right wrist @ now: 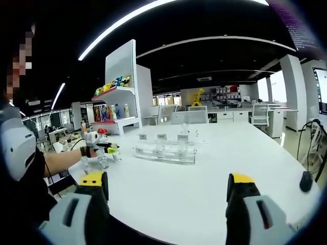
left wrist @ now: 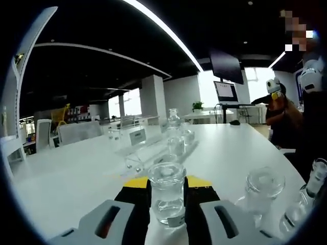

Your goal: Identify the label on the chemical reagent bottle, grasp the chemical reagent bottle, and place it in the designated position on the reagent rack

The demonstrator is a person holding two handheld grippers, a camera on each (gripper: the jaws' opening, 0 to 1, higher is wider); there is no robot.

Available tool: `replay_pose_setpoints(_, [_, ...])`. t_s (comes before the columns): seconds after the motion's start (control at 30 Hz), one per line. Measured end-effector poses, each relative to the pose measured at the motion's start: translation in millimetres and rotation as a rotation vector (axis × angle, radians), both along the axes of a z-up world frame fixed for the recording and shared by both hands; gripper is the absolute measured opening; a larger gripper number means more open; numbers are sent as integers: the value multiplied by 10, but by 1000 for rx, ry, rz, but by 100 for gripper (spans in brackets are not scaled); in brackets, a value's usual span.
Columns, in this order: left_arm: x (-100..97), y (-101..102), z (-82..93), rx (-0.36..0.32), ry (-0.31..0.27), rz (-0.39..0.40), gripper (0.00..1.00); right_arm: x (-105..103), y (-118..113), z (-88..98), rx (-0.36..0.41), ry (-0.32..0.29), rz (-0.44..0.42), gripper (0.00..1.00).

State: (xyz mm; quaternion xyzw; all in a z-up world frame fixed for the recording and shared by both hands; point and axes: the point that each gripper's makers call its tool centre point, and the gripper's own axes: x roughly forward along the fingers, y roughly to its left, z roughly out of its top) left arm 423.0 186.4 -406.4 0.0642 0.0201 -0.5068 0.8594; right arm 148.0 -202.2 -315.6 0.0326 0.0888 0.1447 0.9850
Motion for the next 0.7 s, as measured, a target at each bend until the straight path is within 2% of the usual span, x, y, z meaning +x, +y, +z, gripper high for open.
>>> replay_pose_setpoints(0.13, [-21, -18, 5, -2, -5, 6, 25, -5, 7, 28, -9, -3, -5, 92])
replay_pose_setpoints(0.23, [-24, -20, 3, -16, 17, 13, 25, -13, 13, 48, -4, -11, -2, 92])
replay_pose_setpoints(0.47, [-30, -23, 4, -17, 16, 25, 24, -20, -10, 1, -8, 1, -5, 91])
replay_pose_setpoints(0.7, [-29, -19, 6, -18, 13, 17, 24, -49, -58, 39, -16, -6, -19, 91])
